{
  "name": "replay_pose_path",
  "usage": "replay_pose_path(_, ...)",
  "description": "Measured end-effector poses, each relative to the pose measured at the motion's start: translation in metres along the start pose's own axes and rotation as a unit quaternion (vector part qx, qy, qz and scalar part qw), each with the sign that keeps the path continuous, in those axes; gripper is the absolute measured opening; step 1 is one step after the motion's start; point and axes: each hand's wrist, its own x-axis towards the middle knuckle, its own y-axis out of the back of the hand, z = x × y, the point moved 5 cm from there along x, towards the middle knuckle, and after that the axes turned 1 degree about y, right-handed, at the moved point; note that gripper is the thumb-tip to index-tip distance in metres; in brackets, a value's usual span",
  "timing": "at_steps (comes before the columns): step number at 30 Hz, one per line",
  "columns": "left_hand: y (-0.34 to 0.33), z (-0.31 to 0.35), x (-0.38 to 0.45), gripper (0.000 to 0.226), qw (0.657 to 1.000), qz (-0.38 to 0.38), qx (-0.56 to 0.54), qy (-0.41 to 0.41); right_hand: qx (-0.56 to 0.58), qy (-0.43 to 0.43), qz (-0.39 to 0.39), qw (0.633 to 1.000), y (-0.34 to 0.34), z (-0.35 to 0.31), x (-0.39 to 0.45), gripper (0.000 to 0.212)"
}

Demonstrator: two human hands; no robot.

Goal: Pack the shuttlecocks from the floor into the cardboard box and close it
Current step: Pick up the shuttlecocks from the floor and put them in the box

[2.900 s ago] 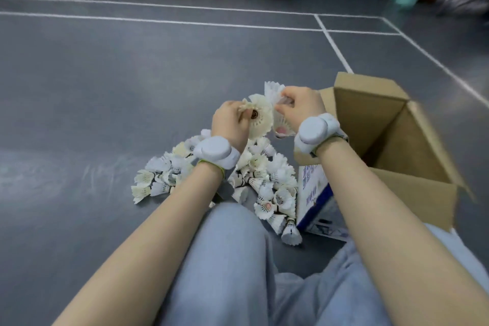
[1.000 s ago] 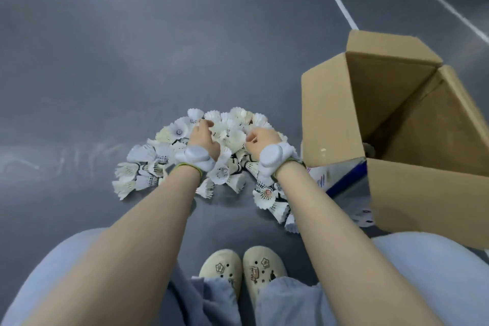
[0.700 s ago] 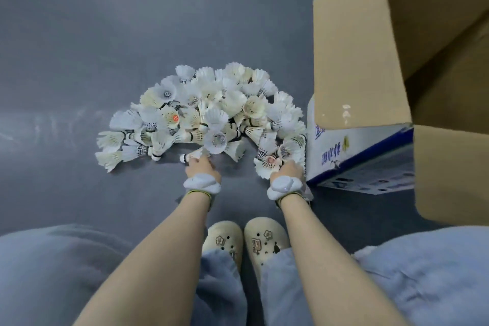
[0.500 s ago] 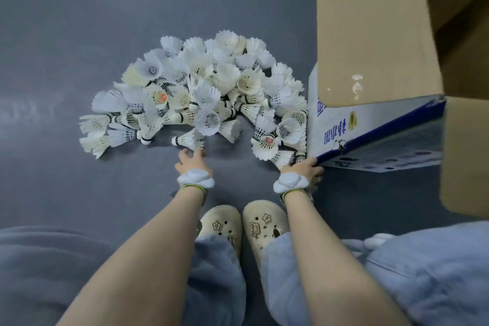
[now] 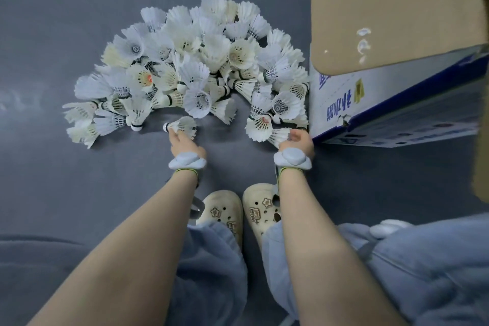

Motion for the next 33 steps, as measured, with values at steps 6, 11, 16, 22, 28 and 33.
replay_pose_path(6,-0.014,0.004,-0.019,0.063,0.999,-0.014,0.018,-0.023,0.105,-0.028,-0.041,0.993,-0.010,0.008,0.004,0.042)
replay_pose_path(11,-0.018,0.021,-0.029,0.058,0.996,0.014,0.016,-0.092,0.161,-0.033,-0.093,0.982,-0.020,0.006,0.004,0.049)
replay_pose_path(16,-0.020,0.034,-0.032,0.050,0.989,0.011,0.002,-0.150,0.002,-0.012,-0.063,0.998,-0.016,0.002,0.015,0.033)
replay_pose_path(22,-0.019,0.043,-0.028,0.044,0.986,0.010,-0.008,-0.168,-0.025,0.008,-0.024,0.999,-0.011,0.001,0.012,0.024)
replay_pose_path(28,-0.022,0.044,-0.028,0.042,0.983,0.002,0.001,-0.184,-0.042,0.034,-0.049,0.997,-0.021,-0.004,-0.008,0.024)
replay_pose_path(33,-0.022,0.042,-0.033,0.040,0.982,-0.010,0.014,-0.189,-0.045,0.064,-0.069,0.995,-0.026,-0.006,-0.024,0.022)
